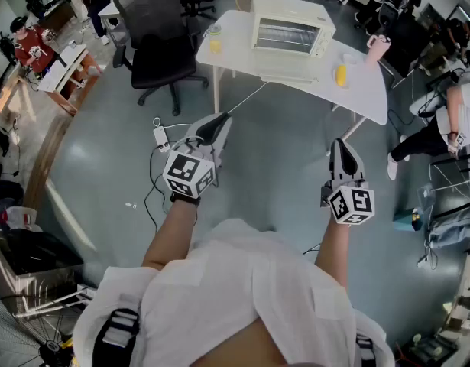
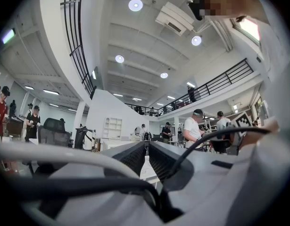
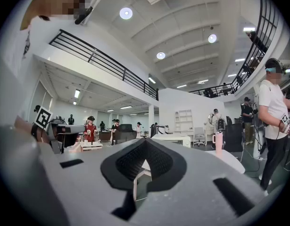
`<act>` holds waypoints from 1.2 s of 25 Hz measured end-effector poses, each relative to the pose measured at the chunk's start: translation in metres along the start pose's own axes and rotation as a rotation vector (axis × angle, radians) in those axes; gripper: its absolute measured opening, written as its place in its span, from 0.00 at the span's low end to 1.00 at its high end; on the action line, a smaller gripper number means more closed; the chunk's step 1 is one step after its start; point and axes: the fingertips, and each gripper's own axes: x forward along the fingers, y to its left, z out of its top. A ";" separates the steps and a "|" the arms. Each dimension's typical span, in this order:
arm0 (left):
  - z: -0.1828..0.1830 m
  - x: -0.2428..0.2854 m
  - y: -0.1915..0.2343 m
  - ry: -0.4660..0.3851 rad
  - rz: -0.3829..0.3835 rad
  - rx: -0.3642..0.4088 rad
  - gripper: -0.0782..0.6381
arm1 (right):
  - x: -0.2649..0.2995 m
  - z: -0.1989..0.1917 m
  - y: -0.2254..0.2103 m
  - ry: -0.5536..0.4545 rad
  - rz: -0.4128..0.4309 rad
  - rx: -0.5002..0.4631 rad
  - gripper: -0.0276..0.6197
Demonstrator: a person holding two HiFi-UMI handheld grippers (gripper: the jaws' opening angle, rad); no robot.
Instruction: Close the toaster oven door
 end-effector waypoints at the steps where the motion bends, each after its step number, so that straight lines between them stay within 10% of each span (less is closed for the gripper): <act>1: 0.001 0.000 0.001 -0.004 0.001 -0.002 0.14 | 0.001 0.000 0.000 0.000 0.000 -0.002 0.05; 30: -0.005 0.011 0.007 -0.007 -0.005 -0.014 0.14 | 0.015 -0.009 0.000 -0.002 0.031 0.038 0.05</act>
